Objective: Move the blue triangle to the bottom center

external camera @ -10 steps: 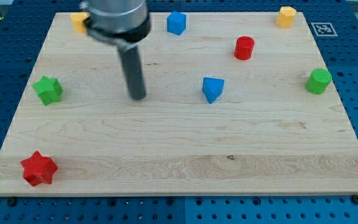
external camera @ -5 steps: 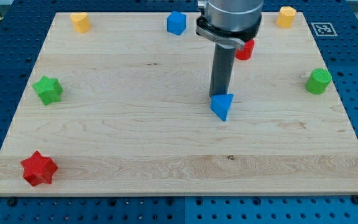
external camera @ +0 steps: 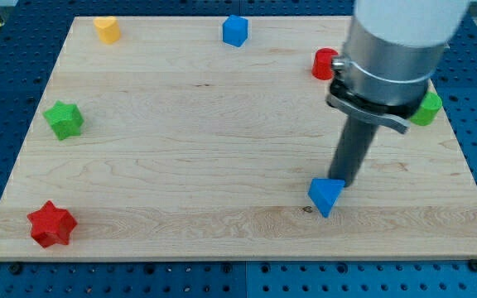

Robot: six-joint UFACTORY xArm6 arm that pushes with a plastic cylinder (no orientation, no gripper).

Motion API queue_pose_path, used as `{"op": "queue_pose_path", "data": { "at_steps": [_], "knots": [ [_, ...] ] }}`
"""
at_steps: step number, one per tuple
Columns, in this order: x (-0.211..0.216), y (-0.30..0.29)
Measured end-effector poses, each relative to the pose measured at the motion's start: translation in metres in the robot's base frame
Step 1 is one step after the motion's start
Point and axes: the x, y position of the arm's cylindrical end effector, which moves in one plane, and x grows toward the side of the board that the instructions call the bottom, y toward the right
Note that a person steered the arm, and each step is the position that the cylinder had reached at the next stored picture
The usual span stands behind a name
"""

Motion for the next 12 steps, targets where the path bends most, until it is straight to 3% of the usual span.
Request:
{"op": "queue_pose_path", "data": {
  "at_steps": [2, 4, 6, 8, 12],
  "knots": [
    [0.019, -0.003],
    [0.021, -0.068],
    [-0.005, -0.075],
    [-0.005, -0.105],
    [0.009, -0.105]
  ]
}}
